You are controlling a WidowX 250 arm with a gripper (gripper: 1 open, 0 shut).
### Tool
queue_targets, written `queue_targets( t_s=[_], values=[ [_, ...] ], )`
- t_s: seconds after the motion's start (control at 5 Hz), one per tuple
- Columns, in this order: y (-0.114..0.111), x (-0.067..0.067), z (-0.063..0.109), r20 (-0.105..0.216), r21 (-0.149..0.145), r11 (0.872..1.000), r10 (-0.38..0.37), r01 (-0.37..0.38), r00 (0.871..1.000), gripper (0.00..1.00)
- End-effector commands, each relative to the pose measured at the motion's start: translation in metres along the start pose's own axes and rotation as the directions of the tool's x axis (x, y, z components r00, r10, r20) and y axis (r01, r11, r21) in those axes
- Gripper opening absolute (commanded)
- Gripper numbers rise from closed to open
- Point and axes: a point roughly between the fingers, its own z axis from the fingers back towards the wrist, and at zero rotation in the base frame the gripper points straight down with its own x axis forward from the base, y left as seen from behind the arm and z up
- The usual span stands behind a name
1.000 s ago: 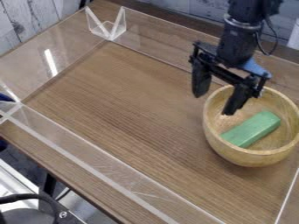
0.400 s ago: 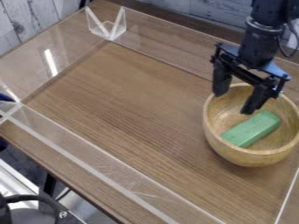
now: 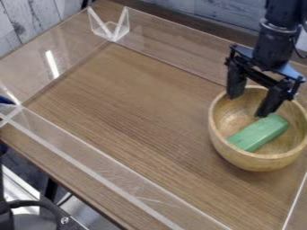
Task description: Remove the green block from inside the brown bowl and put it on the table
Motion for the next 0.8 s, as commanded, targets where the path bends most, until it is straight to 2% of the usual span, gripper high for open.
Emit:
queue_targets(
  t_s=[0.0, 0.2, 0.6],
  values=[
    [0.000, 0.015, 0.027, 0.091, -0.016, 1.000, -0.013, 0.014, 0.996, 1.00],
    [-0.001, 0.022, 0.032, 0.110, -0.039, 0.999, -0.028, 0.033, 0.993, 1.00],
    [-0.004, 0.025, 0.026, 0.086, -0.051, 0.998, -0.028, 0.032, 0.996, 1.00]
  ],
)
